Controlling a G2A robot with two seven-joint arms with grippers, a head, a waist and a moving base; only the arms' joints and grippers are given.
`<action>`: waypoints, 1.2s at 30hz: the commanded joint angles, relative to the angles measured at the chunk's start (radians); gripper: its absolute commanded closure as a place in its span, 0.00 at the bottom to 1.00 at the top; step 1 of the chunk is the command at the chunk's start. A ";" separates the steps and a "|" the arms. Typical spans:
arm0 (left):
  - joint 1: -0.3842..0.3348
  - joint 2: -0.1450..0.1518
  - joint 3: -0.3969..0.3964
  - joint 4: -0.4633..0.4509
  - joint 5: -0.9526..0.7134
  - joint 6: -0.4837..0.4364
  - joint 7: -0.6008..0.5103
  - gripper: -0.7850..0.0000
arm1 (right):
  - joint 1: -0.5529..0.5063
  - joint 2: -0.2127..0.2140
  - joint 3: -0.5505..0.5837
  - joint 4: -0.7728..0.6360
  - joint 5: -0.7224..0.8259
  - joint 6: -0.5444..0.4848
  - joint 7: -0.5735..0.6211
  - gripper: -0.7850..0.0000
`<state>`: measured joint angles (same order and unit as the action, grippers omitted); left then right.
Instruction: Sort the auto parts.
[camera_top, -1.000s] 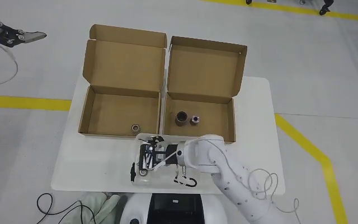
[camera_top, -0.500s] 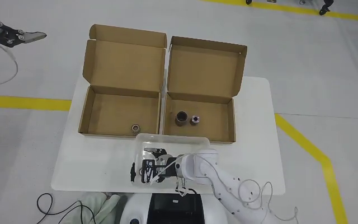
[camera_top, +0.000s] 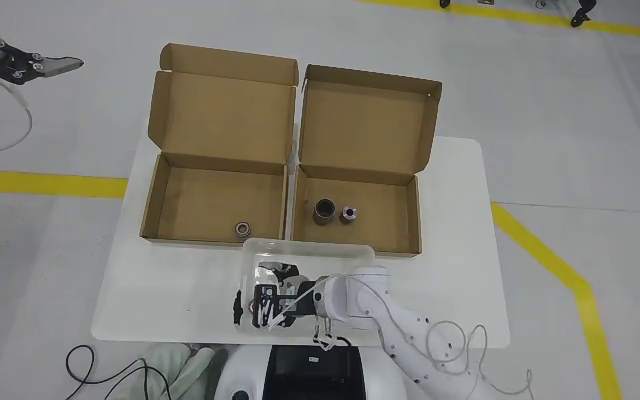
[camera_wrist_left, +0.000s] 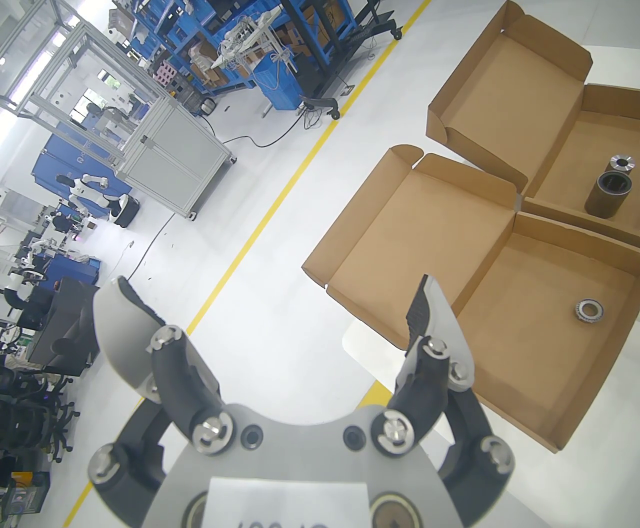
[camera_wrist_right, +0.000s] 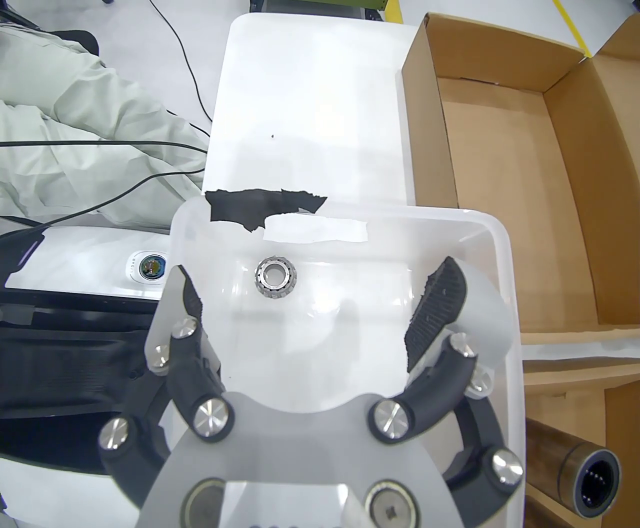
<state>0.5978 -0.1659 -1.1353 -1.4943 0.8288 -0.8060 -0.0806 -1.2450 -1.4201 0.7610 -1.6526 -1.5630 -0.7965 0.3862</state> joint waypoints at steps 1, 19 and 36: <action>0.000 0.000 0.000 0.000 0.000 0.000 0.000 0.00 | -0.003 0.002 -0.003 0.001 -0.011 0.014 -0.016 0.00; 0.000 0.000 0.000 0.000 0.000 0.000 0.000 0.00 | 0.084 -0.014 -0.089 0.106 0.052 -0.013 0.025 0.51; 0.000 0.000 0.000 0.000 0.000 0.000 0.000 0.00 | 0.196 -0.066 -0.205 0.257 0.138 0.028 0.123 0.55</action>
<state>0.5978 -0.1659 -1.1353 -1.4943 0.8288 -0.8060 -0.0806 -1.0514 -1.4852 0.5592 -1.4001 -1.4217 -0.7741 0.5071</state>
